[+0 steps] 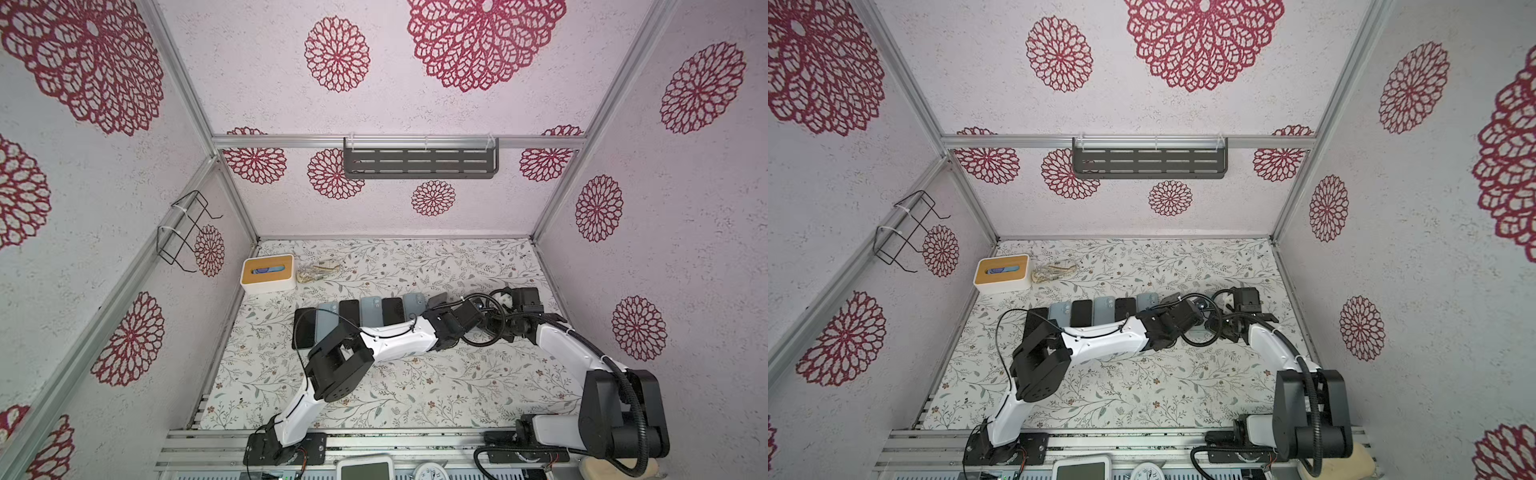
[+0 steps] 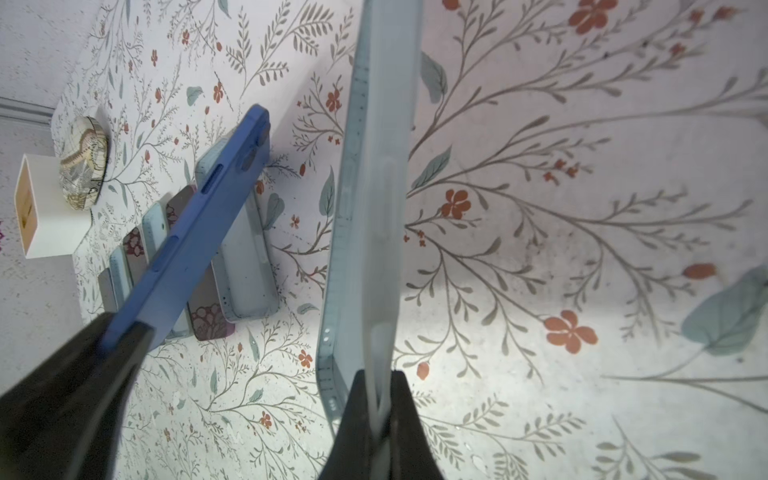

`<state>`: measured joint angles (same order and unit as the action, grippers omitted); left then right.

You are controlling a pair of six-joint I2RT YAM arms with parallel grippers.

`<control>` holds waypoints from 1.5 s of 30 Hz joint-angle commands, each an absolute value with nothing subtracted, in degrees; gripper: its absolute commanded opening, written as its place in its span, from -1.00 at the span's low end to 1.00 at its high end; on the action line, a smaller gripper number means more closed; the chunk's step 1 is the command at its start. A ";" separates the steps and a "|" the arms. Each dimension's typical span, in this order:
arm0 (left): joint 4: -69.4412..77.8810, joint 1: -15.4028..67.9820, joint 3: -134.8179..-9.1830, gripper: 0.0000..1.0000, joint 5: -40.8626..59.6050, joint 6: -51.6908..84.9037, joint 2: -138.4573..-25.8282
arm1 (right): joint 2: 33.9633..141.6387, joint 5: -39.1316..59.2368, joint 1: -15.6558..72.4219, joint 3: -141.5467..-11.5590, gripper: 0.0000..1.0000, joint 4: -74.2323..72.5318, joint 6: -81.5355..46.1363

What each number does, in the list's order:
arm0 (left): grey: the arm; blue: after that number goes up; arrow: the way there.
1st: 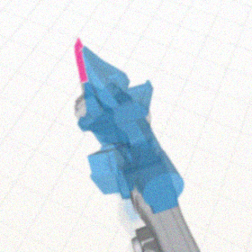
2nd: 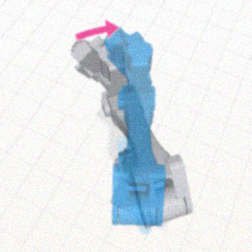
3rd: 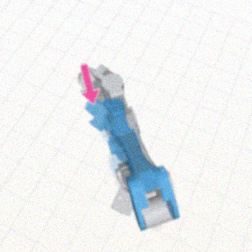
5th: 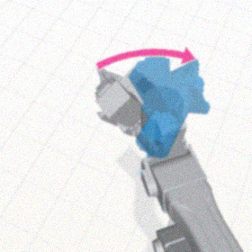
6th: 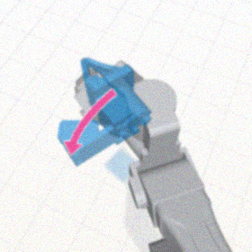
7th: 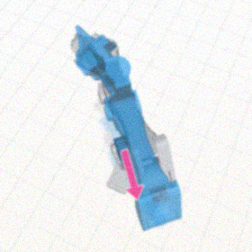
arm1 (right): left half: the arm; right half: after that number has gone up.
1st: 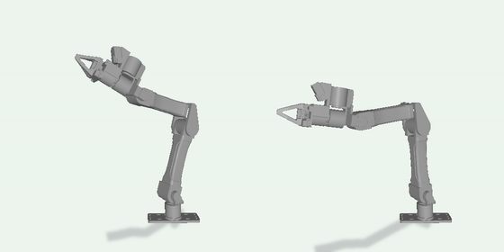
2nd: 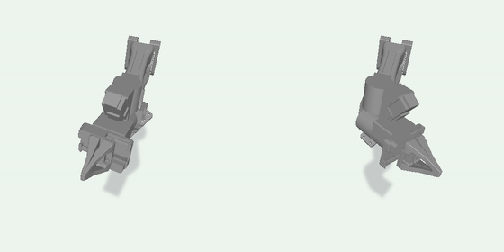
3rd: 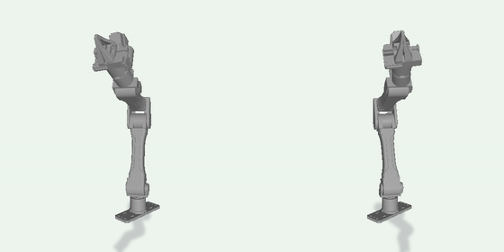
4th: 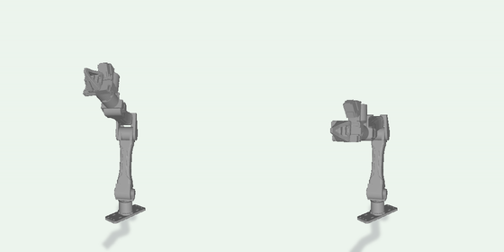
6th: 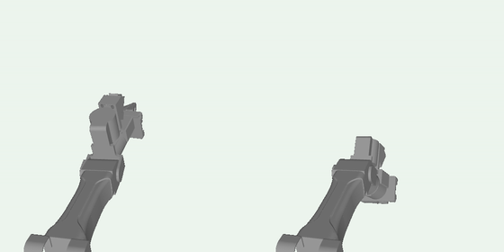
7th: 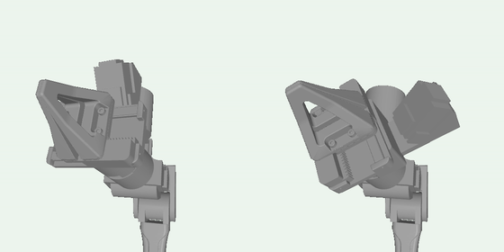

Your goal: Take the phone out of the phone case

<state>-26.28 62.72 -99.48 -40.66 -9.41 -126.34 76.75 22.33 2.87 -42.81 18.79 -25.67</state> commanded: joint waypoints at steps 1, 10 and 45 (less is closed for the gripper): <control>-31.91 63.55 -105.51 -1.00 -44.65 -10.57 -129.33 | 78.25 25.95 1.78 -45.95 -1.00 23.39 -20.55; -48.07 66.17 -123.52 -1.00 -47.11 -6.31 -144.00 | 88.11 29.27 1.21 -53.23 -1.00 28.10 -14.17; -33.84 54.48 -86.58 0.94 -37.11 23.27 -100.83 | 106.96 26.43 2.81 -66.47 -0.57 28.11 -5.45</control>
